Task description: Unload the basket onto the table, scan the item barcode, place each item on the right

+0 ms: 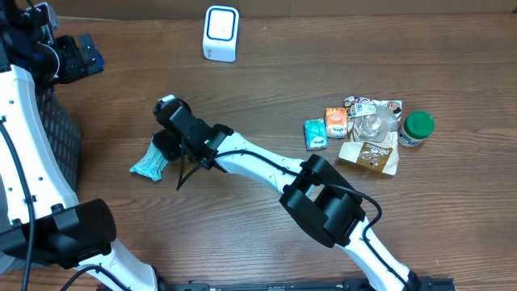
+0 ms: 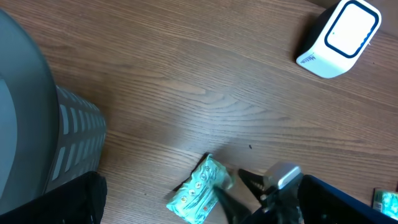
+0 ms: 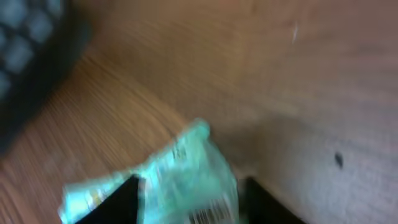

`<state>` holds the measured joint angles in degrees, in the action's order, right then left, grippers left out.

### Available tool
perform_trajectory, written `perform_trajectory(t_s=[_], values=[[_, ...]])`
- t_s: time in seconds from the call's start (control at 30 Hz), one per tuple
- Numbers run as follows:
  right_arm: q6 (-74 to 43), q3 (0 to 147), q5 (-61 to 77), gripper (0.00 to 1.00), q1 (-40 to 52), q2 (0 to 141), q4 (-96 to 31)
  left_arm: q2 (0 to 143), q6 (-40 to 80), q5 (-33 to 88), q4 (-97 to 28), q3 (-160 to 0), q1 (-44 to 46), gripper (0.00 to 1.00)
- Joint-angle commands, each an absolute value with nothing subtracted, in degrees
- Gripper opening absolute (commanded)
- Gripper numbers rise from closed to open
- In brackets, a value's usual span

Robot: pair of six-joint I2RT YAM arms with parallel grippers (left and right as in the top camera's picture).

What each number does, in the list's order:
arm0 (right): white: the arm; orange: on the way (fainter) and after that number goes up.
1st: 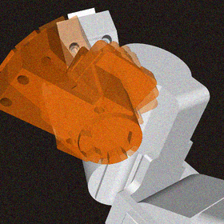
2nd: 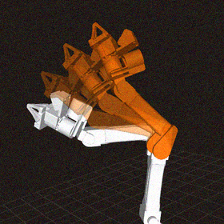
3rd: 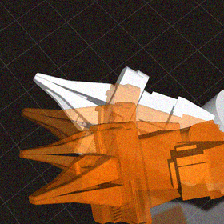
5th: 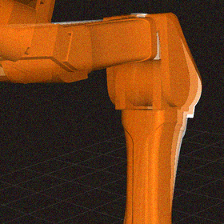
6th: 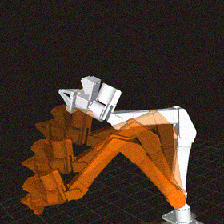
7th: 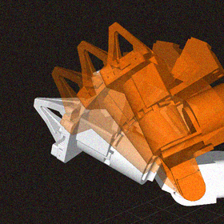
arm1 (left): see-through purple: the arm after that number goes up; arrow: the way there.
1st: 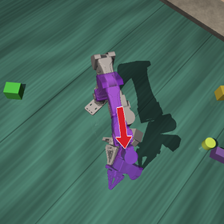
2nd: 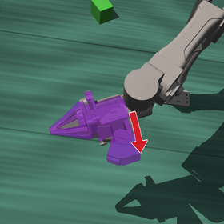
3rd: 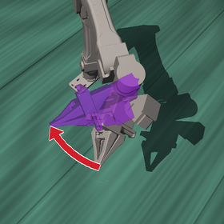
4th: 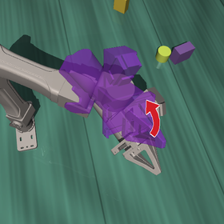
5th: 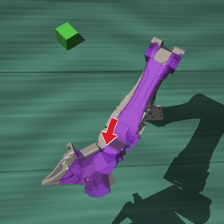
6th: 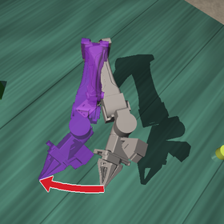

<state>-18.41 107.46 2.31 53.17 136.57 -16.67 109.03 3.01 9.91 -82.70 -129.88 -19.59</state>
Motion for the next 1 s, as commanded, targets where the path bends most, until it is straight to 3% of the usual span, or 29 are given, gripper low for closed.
perform_trajectory(t_s=[0.0, 0.1, 0.2, 0.67, 0.97], values=[[-15.9, 109.1, 0.1, 0.26, 52.9, 137.3, -12.8, 109.1, 3.4, 10.5, -82.5, -130.2, -19.4, 1.0], [-14.7, 109.1, 0.1, 0.11, 53.2, 137.3, -11.2, 109.1, 3.4, 10.5, -82.5, -130.2, -19.4, 1.0], [-13.1, 109.0, 2.3, 0.06, 53.8, 137.5, -13.6, 109.1, 3.4, 10.5, -82.5, -130.2, -19.4, 1.0], [-8.5, 107.2, 7.1, 0.04, 58.1, 140.5, -23.2, 109.1, 3.4, 10.5, -82.5, -130.2, -19.4, 1.0], [-6.1, 108.2, 1.4, 0.04, 52.1, 139.7, -34.9, 109.1, 3.4, 10.5, -82.5, -130.2, -19.4, 0.99]])
